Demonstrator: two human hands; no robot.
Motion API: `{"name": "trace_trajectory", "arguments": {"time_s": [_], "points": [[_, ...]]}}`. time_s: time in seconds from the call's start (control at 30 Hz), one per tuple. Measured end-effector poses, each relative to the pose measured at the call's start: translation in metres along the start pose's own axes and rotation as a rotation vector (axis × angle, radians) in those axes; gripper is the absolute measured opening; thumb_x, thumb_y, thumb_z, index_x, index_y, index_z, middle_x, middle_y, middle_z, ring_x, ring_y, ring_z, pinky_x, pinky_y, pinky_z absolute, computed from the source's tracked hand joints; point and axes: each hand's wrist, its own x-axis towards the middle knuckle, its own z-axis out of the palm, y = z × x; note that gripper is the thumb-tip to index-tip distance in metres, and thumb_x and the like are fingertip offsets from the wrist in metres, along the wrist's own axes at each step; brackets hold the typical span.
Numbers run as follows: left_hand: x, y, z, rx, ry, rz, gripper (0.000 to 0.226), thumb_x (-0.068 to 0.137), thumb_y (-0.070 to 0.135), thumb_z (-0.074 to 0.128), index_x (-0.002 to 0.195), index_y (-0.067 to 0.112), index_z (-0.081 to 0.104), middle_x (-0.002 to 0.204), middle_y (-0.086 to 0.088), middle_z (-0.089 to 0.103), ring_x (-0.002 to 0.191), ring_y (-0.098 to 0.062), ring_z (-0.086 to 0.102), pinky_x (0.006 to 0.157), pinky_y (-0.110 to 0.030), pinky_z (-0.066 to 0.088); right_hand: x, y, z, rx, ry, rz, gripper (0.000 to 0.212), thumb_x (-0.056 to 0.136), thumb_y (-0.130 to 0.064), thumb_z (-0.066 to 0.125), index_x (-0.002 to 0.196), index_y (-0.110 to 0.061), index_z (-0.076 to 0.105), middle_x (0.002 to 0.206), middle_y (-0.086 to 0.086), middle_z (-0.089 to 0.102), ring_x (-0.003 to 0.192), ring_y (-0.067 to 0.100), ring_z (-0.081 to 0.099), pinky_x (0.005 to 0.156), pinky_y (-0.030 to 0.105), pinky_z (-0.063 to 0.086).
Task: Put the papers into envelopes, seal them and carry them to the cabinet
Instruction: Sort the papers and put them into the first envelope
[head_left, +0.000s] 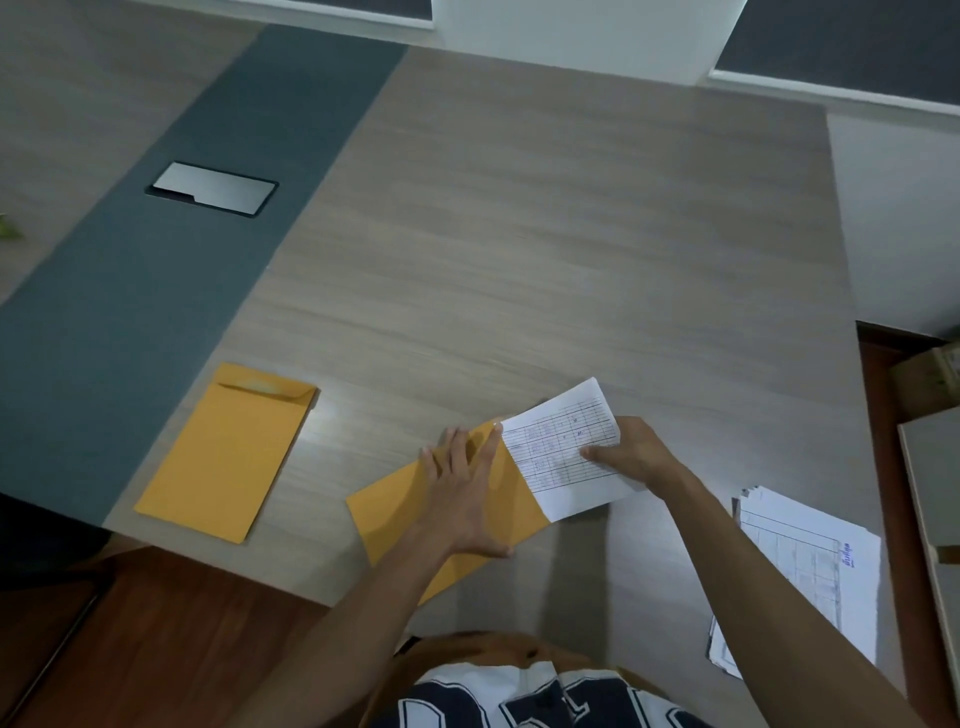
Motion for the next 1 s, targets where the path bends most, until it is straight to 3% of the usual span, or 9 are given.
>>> {"name": "trace_trajectory", "arguments": {"time_s": [0.27, 0.47, 0.67, 0.8, 1.0], "points": [[-0.003, 0.011, -0.009, 0.027, 0.036, 0.13, 0.151, 0.048, 0.067, 0.08, 0.147, 0.034, -0.031, 0.158, -0.015, -0.001, 0.148, -0.038, -0.006, 0.114, -0.067, 0.006, -0.002, 0.002, 0.006, 0.065, -0.107, 0.034, 0.03, 0.076, -0.013, 0.079, 0.106, -0.014, 0.072, 0.103, 0.0, 0.073, 0.09, 0.013, 0.07, 0.072, 0.023, 0.054], [-0.002, 0.011, -0.012, 0.018, 0.059, 0.158, 0.15, 0.048, 0.065, 0.078, 0.147, 0.034, -0.029, 0.156, -0.014, 0.003, 0.147, -0.035, -0.002, 0.116, -0.065, 0.008, -0.009, -0.004, 0.016, 0.025, -0.074, -0.001, 0.03, 0.08, -0.011, 0.076, 0.108, -0.016, 0.069, 0.1, -0.005, 0.07, 0.083, 0.003, 0.066, 0.065, 0.015, 0.051], [0.003, 0.011, -0.008, 0.016, -0.014, 0.107, 0.157, 0.045, 0.079, 0.077, 0.145, 0.035, -0.036, 0.161, -0.016, -0.017, 0.148, -0.04, -0.019, 0.113, -0.072, 0.002, -0.014, -0.002, 0.001, -0.001, -0.078, 0.025, 0.032, 0.081, -0.012, 0.075, 0.112, -0.012, 0.069, 0.107, -0.001, 0.07, 0.091, 0.011, 0.066, 0.068, 0.018, 0.049], [0.003, 0.016, -0.008, 0.053, -0.008, 0.106, 0.155, 0.046, 0.077, 0.077, 0.146, 0.034, -0.034, 0.159, -0.018, -0.003, 0.148, -0.04, -0.008, 0.112, -0.072, 0.008, -0.017, -0.002, 0.011, -0.014, -0.064, 0.039, 0.029, 0.081, -0.011, 0.074, 0.11, -0.013, 0.069, 0.103, -0.004, 0.069, 0.085, 0.006, 0.065, 0.065, 0.017, 0.049], [0.002, 0.018, -0.012, 0.029, 0.021, 0.144, 0.151, 0.049, 0.072, 0.077, 0.146, 0.035, -0.032, 0.159, -0.017, -0.001, 0.149, -0.038, -0.005, 0.112, -0.07, 0.01, -0.021, -0.001, 0.026, 0.039, -0.063, 0.047, 0.032, 0.081, -0.011, 0.074, 0.113, -0.012, 0.068, 0.108, 0.002, 0.071, 0.089, 0.011, 0.067, 0.072, 0.023, 0.054]]}}
